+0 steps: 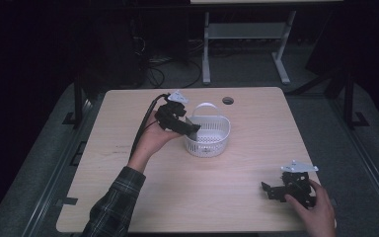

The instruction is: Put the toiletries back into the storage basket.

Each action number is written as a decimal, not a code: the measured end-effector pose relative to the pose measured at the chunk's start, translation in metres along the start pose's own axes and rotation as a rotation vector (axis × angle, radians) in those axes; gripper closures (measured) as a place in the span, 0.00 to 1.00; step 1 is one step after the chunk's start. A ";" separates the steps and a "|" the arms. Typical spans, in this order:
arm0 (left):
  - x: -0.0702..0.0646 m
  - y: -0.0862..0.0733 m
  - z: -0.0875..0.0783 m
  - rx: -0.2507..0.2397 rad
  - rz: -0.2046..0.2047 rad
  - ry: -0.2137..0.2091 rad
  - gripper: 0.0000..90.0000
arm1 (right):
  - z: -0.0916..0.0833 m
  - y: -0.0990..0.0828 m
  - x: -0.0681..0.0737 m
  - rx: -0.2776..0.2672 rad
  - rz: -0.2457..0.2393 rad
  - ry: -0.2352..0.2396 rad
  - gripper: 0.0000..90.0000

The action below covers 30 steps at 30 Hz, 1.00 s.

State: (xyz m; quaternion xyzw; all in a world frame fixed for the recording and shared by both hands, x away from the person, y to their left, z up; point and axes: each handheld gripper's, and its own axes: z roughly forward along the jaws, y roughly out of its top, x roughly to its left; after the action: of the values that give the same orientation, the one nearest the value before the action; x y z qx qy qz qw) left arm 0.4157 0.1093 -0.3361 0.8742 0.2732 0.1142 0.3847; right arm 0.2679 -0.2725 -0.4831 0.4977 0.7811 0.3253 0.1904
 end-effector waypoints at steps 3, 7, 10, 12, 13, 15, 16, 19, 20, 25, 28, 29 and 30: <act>-0.001 -0.004 -0.004 -0.006 -0.003 0.005 0.20 | 0.000 0.000 0.000 0.000 0.000 0.000 0.00; 0.000 -0.010 -0.013 -0.005 0.000 0.015 0.20 | 0.000 0.000 0.000 0.000 -0.001 0.000 0.00; 0.001 -0.016 -0.019 -0.014 -0.006 0.021 0.20 | 0.000 0.000 0.000 0.000 0.000 0.000 0.00; 0.002 -0.020 -0.024 -0.015 -0.006 0.026 0.20 | 0.000 0.000 0.000 0.000 0.000 0.000 0.00; 0.002 -0.022 -0.026 -0.016 -0.007 0.028 0.20 | 0.000 0.000 0.000 0.000 0.000 0.000 0.00; 0.002 -0.025 -0.029 -0.020 -0.008 0.032 0.20 | 0.000 0.000 0.000 0.000 0.000 0.000 0.00; 0.002 -0.027 -0.030 -0.021 -0.008 0.035 0.20 | 0.000 0.000 0.000 0.000 0.000 0.000 0.00; 0.002 -0.033 -0.035 -0.025 -0.013 0.043 0.20 | 0.000 0.000 0.000 0.000 0.000 -0.001 0.00; 0.003 -0.035 -0.037 -0.024 -0.011 0.044 0.20 | 0.000 0.000 0.000 0.000 0.000 0.000 0.00; 0.003 -0.046 -0.042 -0.033 -0.018 0.056 0.20 | 0.000 0.000 0.000 0.000 0.000 0.000 0.00; 0.004 -0.054 -0.045 -0.033 -0.021 0.063 0.20 | 0.000 0.000 0.000 0.000 0.000 0.000 0.00; 0.004 -0.057 -0.046 -0.031 -0.028 0.063 0.20 | 0.000 0.000 0.000 0.000 0.000 0.000 0.00; 0.005 -0.059 -0.047 -0.030 -0.031 0.062 0.19 | 0.000 0.000 0.000 0.000 0.000 0.000 0.00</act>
State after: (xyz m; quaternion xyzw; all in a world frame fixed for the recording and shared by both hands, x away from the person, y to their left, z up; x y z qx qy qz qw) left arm 0.3773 0.1739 -0.3477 0.8601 0.2969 0.1393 0.3906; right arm 0.2679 -0.2725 -0.4831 0.4977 0.7811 0.3253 0.1905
